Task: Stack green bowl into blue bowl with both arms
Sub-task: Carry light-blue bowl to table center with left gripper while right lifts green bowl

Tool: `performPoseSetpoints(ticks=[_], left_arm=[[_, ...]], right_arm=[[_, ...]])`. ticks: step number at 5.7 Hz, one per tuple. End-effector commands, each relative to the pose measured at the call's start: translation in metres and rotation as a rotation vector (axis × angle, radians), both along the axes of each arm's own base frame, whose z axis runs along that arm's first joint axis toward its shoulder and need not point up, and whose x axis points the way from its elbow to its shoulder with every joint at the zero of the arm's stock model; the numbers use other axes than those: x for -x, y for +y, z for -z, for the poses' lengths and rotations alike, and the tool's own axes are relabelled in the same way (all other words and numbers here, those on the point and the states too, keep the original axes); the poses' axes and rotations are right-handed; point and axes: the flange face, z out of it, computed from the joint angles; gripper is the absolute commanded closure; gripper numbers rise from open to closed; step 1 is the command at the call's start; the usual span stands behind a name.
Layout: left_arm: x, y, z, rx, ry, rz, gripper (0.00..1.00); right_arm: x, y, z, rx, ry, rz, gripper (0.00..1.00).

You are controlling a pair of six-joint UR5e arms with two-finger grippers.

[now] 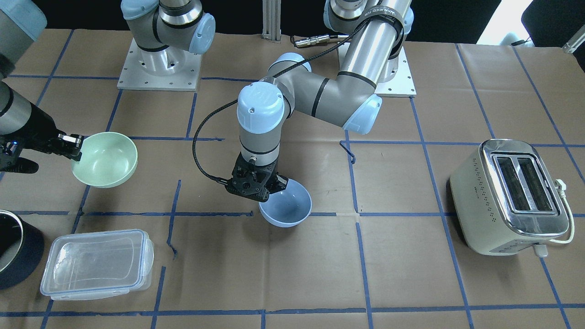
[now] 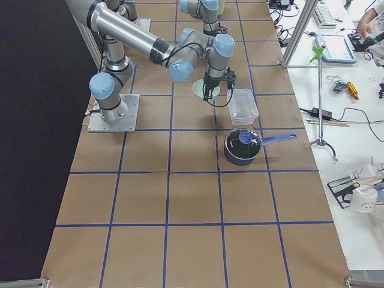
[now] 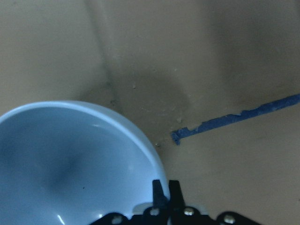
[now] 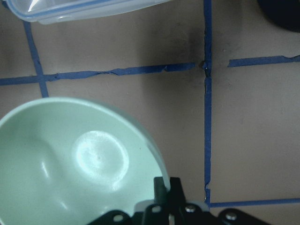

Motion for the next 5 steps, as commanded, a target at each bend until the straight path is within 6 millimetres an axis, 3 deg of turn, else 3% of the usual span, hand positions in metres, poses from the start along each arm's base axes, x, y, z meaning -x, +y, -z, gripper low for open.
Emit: performPoseSetpoints(ticks=[1, 2, 3, 4, 5], left_arm=[[0.019, 0.014, 0.021, -0.026, -0.016, 0.041, 0.95], [0.026, 0.018, 0.021, -0.023, -0.017, 0.053, 0.92], [0.026, 0.018, 0.016, -0.005, -0.010, 0.062, 0.52], [0.023, 0.015, 0.006, 0.013, 0.001, 0.058, 0.02], [0.021, 0.010, -0.005, 0.032, 0.010, 0.068, 0.02]], right_arm=[[-0.008, 0.008, -0.057, -0.012, -0.004, 0.000, 0.92], [-0.010, 0.011, -0.064, -0.009, -0.013, 0.001, 0.92], [-0.011, 0.014, -0.070, 0.007, -0.013, -0.003, 0.92], [-0.012, 0.014, -0.070, 0.007, -0.017, -0.007, 0.92], [-0.014, 0.014, -0.068, 0.008, -0.028, -0.007, 0.92]])
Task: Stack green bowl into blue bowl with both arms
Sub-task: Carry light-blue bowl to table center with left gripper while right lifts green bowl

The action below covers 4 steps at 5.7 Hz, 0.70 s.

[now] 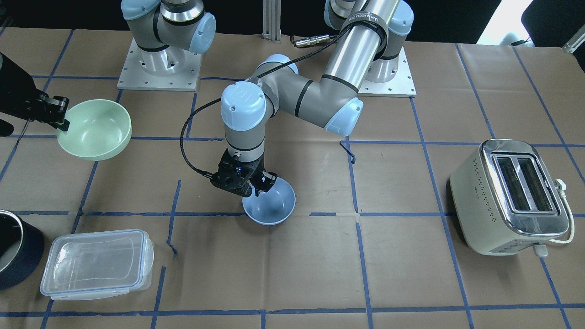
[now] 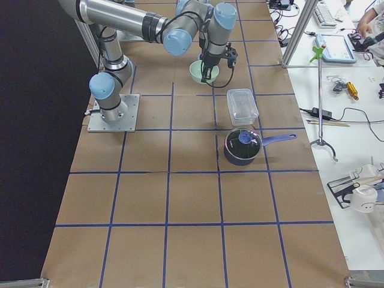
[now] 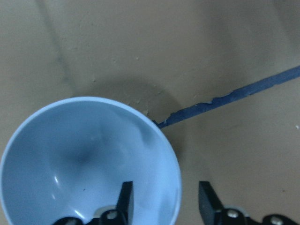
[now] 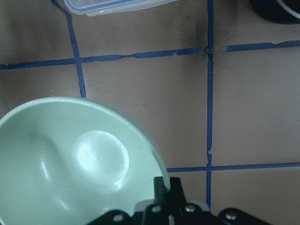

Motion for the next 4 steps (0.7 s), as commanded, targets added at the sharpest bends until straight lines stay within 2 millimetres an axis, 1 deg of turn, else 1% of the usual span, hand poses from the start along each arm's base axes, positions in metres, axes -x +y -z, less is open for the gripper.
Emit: performPoseSetpoints(ticks=[1, 2, 3, 4], left_arm=[[-0.016, -0.014, -0.030, 0.043, 0.021, -0.013, 0.02], [-0.047, -0.023, -0.074, 0.079, 0.047, -0.064, 0.02], [-0.083, -0.012, -0.122, 0.034, 0.024, -0.107, 0.02], [-0.134, 0.004, -0.169, -0.016, -0.003, -0.137, 0.02]], right_arm=[[-0.002, -0.001, 0.003, 0.002, -0.024, 0.002, 0.92], [-0.004, -0.004, 0.008, 0.003, -0.050, 0.010, 0.92], [-0.015, -0.007, 0.012, 0.003, -0.047, -0.007, 0.92], [-0.041, -0.010, 0.015, -0.004, -0.043, -0.011, 0.92]])
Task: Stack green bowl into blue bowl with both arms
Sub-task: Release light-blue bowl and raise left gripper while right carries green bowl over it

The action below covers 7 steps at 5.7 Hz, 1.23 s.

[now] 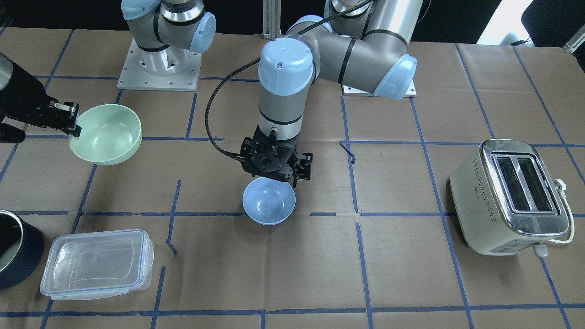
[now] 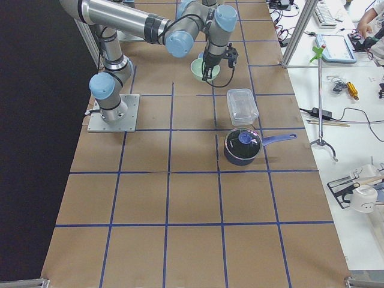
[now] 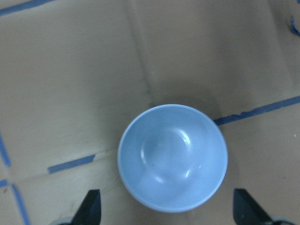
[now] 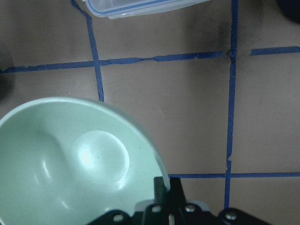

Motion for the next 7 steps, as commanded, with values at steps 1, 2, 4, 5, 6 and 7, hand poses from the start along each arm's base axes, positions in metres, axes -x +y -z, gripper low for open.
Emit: performPoseSetpoints(ticks=[1, 2, 4, 5, 6, 7], left_arm=[[-0.096, 0.044, -0.095, -0.082, -0.027, -0.062, 0.02], [-0.153, 0.047, -0.112, -0.121, -0.043, -0.053, 0.02], [-0.180, 0.034, -0.111, -0.145, -0.042, -0.077, 0.02], [-0.180, 0.033, -0.114, -0.141, -0.043, -0.082, 0.02], [-0.180, 0.024, -0.119, -0.132, -0.041, -0.090, 0.02], [-0.179, 0.017, -0.118, -0.158, -0.040, -0.089, 0.02]], right_arm=[[-0.048, -0.011, 0.009, 0.013, -0.009, 0.015, 0.92], [-0.093, -0.015, 0.016, 0.016, 0.002, 0.045, 0.92], [-0.214, -0.021, 0.040, 0.083, 0.018, 0.117, 0.93], [-0.275, -0.014, 0.050, 0.107, -0.022, 0.164, 0.93], [-0.297, -0.013, 0.065, 0.097, -0.025, 0.186, 0.93], [-0.304, -0.017, 0.082, 0.079, -0.019, 0.178, 0.93]])
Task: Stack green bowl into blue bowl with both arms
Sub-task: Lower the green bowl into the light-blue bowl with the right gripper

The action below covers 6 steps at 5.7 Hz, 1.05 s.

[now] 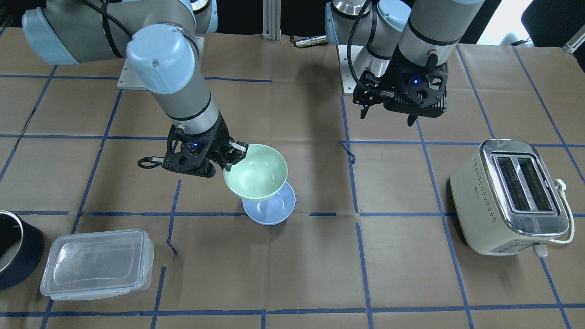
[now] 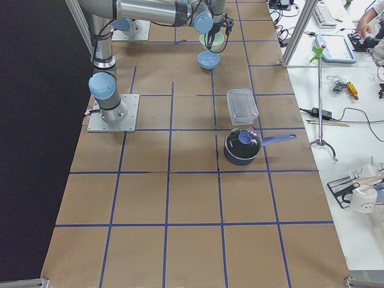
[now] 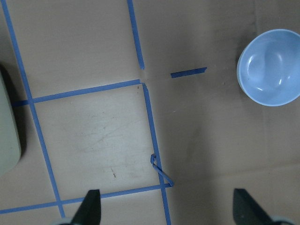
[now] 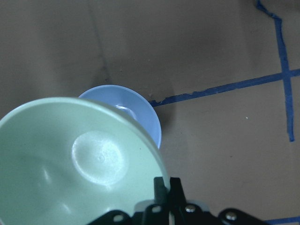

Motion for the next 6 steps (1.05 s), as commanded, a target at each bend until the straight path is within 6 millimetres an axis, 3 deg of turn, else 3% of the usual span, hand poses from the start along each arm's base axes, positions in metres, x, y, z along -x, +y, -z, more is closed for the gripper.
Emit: performPoseSetpoints(ticks=[1, 3, 6], left_arm=[[0.001, -0.008, 0.000, -0.019, 0.002, -0.002, 0.02], [0.000, -0.007, -0.001, -0.016, 0.000, -0.002, 0.02], [-0.001, -0.007, -0.003, -0.013, -0.003, -0.001, 0.02]], right_arm=[[-0.016, -0.009, 0.041, -0.031, 0.006, -0.006, 0.93], [-0.018, -0.015, 0.088, -0.087, 0.020, -0.008, 0.93], [-0.016, -0.006, 0.117, -0.094, 0.020, -0.006, 0.92]])
